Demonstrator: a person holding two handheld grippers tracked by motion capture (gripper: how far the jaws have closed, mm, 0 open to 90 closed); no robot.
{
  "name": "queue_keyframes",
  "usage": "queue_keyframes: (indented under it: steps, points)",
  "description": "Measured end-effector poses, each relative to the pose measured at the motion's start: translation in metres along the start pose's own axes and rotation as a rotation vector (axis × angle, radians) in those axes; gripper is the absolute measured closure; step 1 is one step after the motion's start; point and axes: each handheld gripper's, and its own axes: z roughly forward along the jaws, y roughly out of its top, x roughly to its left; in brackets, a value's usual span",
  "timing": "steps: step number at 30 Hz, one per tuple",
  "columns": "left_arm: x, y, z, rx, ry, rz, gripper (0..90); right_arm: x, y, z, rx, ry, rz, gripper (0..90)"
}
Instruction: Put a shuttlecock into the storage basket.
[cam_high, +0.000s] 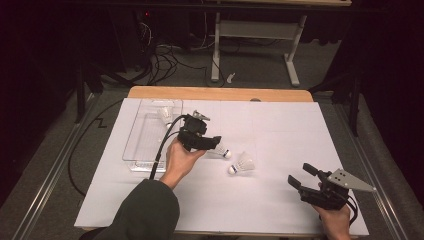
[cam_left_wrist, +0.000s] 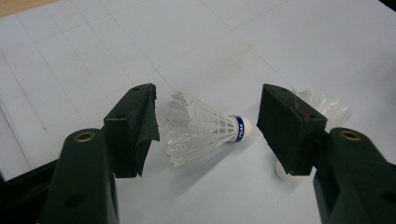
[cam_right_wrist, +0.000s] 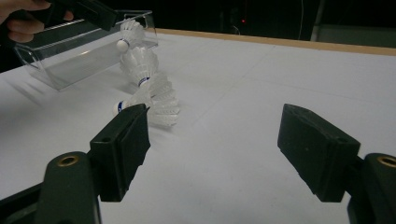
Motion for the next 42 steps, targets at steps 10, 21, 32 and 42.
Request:
queue_keyframes:
  steps: [10,21,32,42]
  points:
    - [0.002,0.005,0.009,0.089,-0.003,-0.007,40.3,0.0,0.0,0.0,-0.001,0.002,0.001,25.5]
    - [0.002,0.012,0.015,0.148,-0.016,-0.011,40.4,0.0,0.0,0.0,0.0,0.004,0.001,25.4]
    - [0.004,0.019,0.025,0.213,-0.027,-0.02,43.2,0.0,0.0,0.0,-0.001,0.004,0.001,25.5]
    - [0.008,0.018,0.035,0.241,-0.027,-0.043,47.0,0.0,0.0,0.0,-0.002,0.006,0.001,25.5]
